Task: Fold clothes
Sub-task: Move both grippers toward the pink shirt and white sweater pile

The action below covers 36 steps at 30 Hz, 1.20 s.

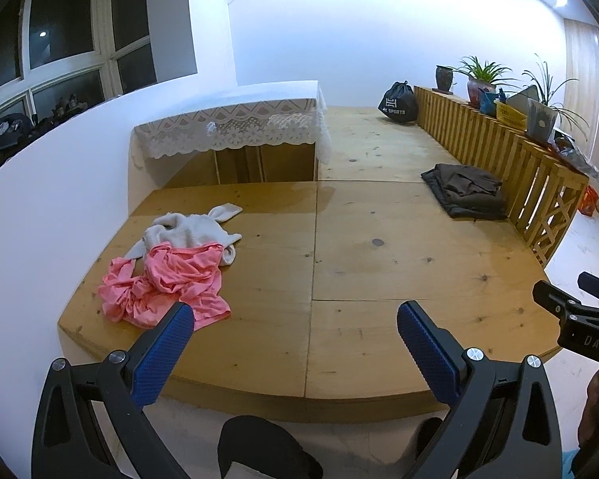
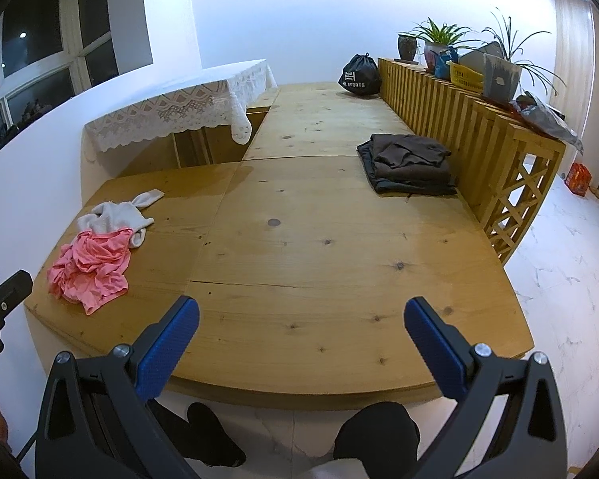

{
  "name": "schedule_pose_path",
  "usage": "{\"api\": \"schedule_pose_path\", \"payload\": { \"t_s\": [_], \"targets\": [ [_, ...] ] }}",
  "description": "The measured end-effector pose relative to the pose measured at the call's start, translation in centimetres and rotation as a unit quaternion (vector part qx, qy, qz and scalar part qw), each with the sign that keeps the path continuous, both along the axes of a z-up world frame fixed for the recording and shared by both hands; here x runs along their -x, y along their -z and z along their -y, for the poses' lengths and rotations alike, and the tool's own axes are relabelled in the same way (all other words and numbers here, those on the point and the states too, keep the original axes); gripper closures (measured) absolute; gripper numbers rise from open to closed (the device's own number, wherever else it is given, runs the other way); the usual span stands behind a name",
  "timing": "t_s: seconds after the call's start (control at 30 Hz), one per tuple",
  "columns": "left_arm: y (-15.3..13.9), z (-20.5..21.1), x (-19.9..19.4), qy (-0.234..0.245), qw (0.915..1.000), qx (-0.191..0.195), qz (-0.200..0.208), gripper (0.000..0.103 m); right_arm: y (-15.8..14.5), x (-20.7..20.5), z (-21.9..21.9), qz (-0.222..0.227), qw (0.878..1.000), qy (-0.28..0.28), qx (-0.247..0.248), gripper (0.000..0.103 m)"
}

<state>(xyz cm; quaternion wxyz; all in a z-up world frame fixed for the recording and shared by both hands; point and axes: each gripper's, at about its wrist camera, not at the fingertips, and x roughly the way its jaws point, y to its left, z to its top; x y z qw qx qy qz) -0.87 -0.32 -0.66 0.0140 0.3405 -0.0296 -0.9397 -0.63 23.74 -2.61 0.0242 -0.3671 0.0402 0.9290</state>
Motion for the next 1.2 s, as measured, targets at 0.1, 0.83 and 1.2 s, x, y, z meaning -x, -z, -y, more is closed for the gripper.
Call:
{"api": "schedule_pose_path", "payload": {
  "t_s": [0.1,0.83,1.2],
  "targets": [
    [-0.1,0.3,0.1,-0.005,1.0000,0.001,-0.005,0.001,-0.1,0.3,0.3,-0.012,1.000,-0.008,0.003,0.000],
    [1.1,5.9,1.4,-0.050,0.9981,-0.032,-0.015,0.001,3.3,3.7,2.9,0.032,0.988,-0.049,0.144,0.000],
    [3.4,12.6,3.7,-0.117,0.9919,-0.049,-0.005,0.003,3.1,7.5,11.0,0.004,0.993,-0.120,-0.001,0.000]
  ]
}}
